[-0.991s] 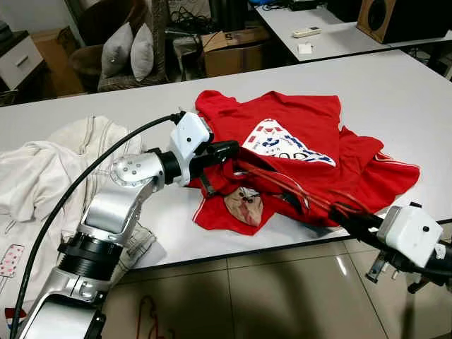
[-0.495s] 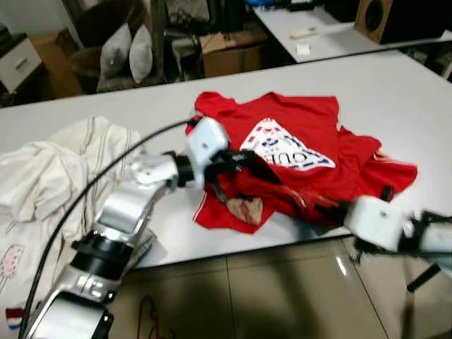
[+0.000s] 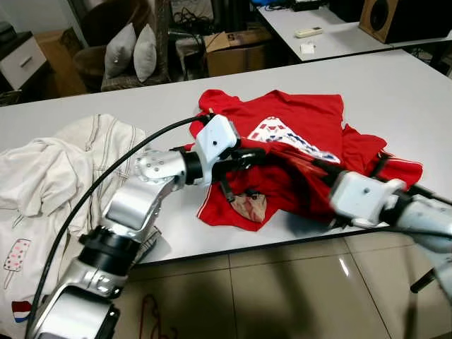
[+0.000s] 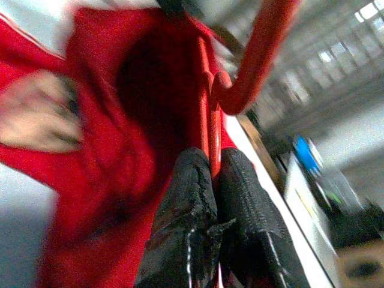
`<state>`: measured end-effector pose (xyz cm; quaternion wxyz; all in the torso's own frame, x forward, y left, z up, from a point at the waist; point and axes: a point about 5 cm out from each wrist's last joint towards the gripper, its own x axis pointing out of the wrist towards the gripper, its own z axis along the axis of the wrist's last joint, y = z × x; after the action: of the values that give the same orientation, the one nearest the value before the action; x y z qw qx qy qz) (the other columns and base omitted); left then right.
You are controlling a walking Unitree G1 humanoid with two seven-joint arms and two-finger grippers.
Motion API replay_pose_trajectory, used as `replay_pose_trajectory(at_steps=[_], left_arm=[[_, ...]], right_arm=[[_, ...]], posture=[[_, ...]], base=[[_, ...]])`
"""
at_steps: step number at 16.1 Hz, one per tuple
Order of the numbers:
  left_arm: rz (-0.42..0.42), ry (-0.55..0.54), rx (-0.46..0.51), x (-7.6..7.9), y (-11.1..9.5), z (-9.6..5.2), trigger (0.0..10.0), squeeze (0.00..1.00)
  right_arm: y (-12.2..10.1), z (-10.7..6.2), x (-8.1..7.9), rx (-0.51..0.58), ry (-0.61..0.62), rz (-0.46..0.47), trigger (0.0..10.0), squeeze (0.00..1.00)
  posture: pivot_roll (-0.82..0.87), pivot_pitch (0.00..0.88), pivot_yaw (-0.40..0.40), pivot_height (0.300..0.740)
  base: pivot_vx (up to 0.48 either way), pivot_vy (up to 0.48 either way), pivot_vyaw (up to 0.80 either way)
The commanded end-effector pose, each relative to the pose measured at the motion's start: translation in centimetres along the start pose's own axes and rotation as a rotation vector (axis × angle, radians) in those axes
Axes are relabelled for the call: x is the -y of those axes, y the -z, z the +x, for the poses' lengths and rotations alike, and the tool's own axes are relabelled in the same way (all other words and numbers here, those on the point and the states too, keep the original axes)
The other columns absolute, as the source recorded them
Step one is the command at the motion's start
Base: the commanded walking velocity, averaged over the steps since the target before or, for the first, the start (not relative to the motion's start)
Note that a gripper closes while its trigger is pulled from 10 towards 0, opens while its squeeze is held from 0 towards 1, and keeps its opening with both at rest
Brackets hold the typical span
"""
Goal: Hang hanger
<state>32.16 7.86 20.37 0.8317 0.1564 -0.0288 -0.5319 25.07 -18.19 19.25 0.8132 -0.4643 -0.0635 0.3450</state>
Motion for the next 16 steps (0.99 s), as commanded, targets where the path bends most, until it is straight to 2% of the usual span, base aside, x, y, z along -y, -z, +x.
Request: replay_pose_trajectory(at_steps=[1, 2, 8, 10, 12, 14, 15, 16], left_arm=[[0.021, -0.031, 0.002, -0.8, -0.4, 0.0, 0.0, 0.00], [0.028, -0.021, 0.003, -0.9, -0.5, 0.1, 0.0, 0.00], [0.049, 0.013, -0.003, -1.3, -0.9, -0.3, 0.0, 0.00], [0.051, 0.049, -0.019, -1.4, -0.7, -0.7, 0.0, 0.00], [0.046, 0.082, -0.036, -0.9, -0.2, -0.4, 0.0, 0.00], [0.042, 0.085, -0.039, -0.7, -0.1, -0.2, 0.0, 0.00], [0.045, 0.053, -0.051, -1.0, 0.3, -0.1, 0.8, 0.00], [0.059, 0.006, -0.070, -1.6, 0.7, 0.1, 3.3, 0.00]], right_arm=[[-1.3, 0.5, -1.4, 0.091, -0.087, 0.005, 10.0, 0.00], [-1.6, 0.7, -2.2, 0.117, -0.129, 0.020, 10.0, 0.00], [-0.4, 0.0, -3.0, 0.077, -0.202, 0.037, 10.0, 0.00], [-0.2, -0.4, -2.3, 0.089, -0.171, 0.049, 10.0, 0.00], [-0.8, -0.2, -1.5, 0.149, -0.122, 0.078, 10.0, 0.00], [-1.1, -0.1, -1.3, 0.166, -0.112, 0.084, 10.0, 0.00], [-1.3, -0.2, -1.2, 0.187, -0.107, 0.098, 10.0, 0.00], [-1.5, -0.3, -1.2, 0.202, -0.108, 0.116, 10.0, 0.00]], posture=[[0.00, 0.000, 0.138, 0.740], [0.00, 0.000, 0.140, 0.740], [0.00, 0.000, 0.146, 0.740], [0.00, 0.000, 0.148, 0.740], [0.01, 0.000, 0.145, 0.740], [0.01, 0.000, 0.144, 0.740], [0.01, 0.001, 0.143, 0.740], [0.01, 0.000, 0.143, 0.740]], base=[[0.000, 0.000, 0.00], [0.000, 0.000, 0.00], [0.000, 0.000, 0.00], [0.000, 0.000, 0.00], [0.000, 0.000, 0.00], [0.000, 0.000, 0.00], [0.000, 0.000, 0.00], [0.000, 0.000, 0.00]])
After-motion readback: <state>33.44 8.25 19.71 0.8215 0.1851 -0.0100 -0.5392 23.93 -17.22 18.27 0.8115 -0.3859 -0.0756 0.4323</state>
